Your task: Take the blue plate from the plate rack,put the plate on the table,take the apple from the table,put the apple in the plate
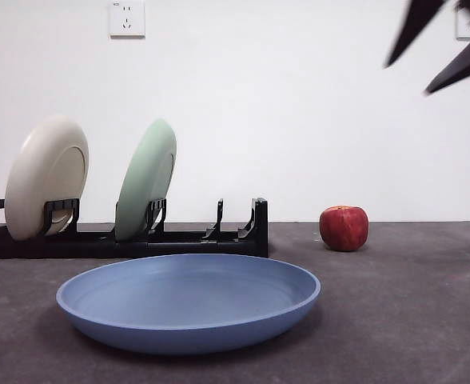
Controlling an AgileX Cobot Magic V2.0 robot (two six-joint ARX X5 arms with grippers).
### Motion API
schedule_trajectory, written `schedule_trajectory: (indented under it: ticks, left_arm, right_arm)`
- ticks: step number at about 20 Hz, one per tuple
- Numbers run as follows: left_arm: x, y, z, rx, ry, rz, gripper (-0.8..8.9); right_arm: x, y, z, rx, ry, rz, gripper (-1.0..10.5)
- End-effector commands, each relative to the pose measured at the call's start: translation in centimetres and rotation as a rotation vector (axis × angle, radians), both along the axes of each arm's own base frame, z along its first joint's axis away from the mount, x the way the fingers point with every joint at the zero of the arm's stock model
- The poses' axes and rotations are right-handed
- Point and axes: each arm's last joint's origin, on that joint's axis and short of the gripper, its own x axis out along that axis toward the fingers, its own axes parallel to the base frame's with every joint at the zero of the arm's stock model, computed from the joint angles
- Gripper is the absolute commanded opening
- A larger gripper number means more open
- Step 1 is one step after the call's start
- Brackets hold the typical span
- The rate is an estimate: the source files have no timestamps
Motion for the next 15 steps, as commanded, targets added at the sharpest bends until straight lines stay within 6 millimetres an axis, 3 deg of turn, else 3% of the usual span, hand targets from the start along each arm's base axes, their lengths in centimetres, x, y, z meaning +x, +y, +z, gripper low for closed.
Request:
schedule_trajectory:
  ticks: [1, 7, 11, 15]
  left_arm:
    - [-0.5, 2.9, 1.5, -0.005, -0.060, 0.108, -0.08]
    - [-2.1, 9.6, 3.4, 0.050, -0.124, 0.355, -0.08]
    - [-3.1, 11.8, 4.5, -0.035, -0.147, 0.399, -0.08]
    - [-3.9, 13.2, 5.0, -0.084, -0.164, 0.408, -0.08]
  right_arm:
    - [2.5, 1.5, -1.2, -0.032, 0.024, -0.006, 7.3]
    - [10.4, 4.3, -2.8, -0.219, 0.080, -0.029, 7.3]
    - [14.9, 5.3, -4.9, -0.288, 0.125, -0.046, 7.3]
    - [17.6, 6.0, -8.1, -0.307, 0.174, -0.044, 7.3]
